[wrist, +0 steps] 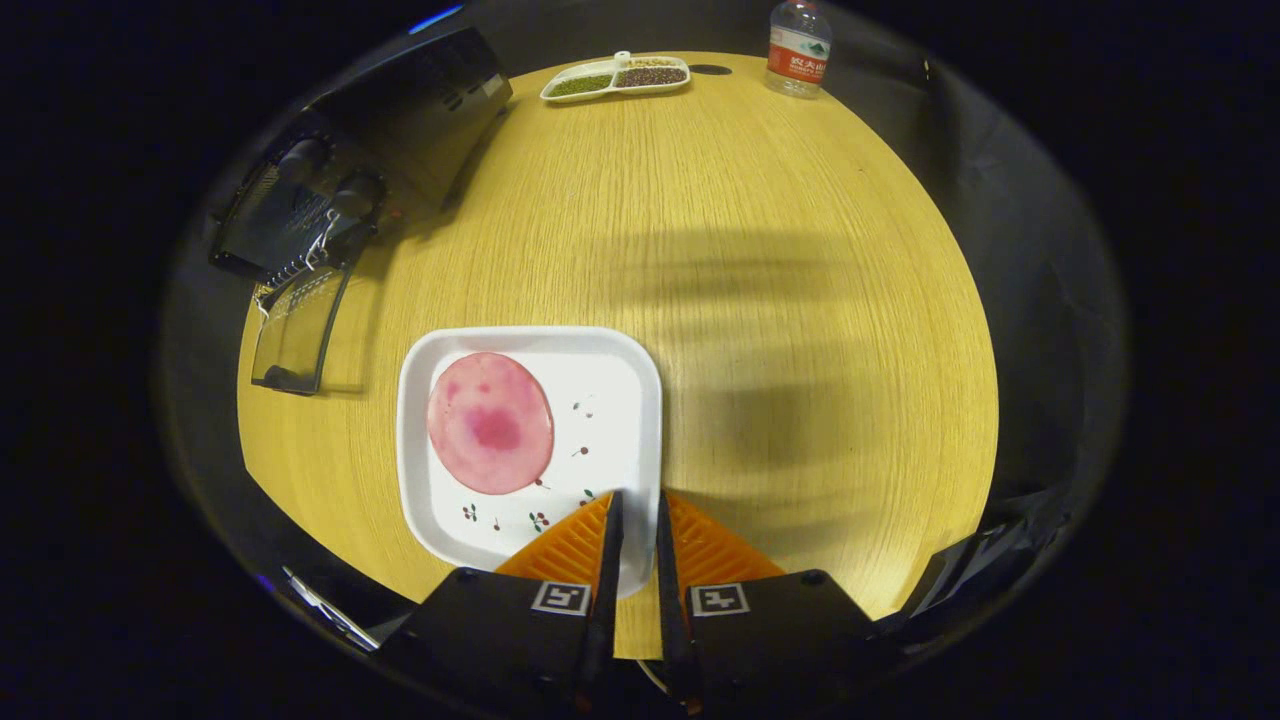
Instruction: Open the toaster oven, put the food inside, and close the toaster oven door.
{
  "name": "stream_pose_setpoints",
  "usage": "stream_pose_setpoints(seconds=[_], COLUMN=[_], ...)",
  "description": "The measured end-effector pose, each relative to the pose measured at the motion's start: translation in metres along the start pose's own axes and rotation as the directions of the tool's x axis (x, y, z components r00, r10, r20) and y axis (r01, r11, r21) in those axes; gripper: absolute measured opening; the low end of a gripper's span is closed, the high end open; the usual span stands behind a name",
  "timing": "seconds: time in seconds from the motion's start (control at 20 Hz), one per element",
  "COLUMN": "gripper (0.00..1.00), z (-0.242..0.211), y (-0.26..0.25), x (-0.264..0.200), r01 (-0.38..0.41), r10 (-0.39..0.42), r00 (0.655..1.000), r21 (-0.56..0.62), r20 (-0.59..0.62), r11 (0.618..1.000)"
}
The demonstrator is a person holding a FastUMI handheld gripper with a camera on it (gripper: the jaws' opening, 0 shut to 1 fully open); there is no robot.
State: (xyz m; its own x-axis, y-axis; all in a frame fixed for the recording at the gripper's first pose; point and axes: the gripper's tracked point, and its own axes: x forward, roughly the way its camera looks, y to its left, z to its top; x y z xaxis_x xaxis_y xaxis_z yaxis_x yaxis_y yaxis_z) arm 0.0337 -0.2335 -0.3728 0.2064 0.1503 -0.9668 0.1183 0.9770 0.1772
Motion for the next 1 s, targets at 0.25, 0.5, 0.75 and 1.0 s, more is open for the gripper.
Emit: stream_pose_setpoints(seconds=[0.25,0.5,0.75,1.0], gripper=[0.06,0.02,0.02,0.02], z=[-0.001,-0.001,0.001,0.001], y=[-0.002,-0.001,0.001,0.002], x=[0.008,0.001,-0.011,-0.031], r01=[-0.058,-0.112,-0.206,-0.278], r10=[0.06,0.113,0.202,0.254], r00=[0.998,0.994,0.979,0.96], r21=[0.096,0.076,0.184,0.292], r20=[-0.016,-0.005,0.041,0.117], r11=[0.994,0.991,0.961,0.915])
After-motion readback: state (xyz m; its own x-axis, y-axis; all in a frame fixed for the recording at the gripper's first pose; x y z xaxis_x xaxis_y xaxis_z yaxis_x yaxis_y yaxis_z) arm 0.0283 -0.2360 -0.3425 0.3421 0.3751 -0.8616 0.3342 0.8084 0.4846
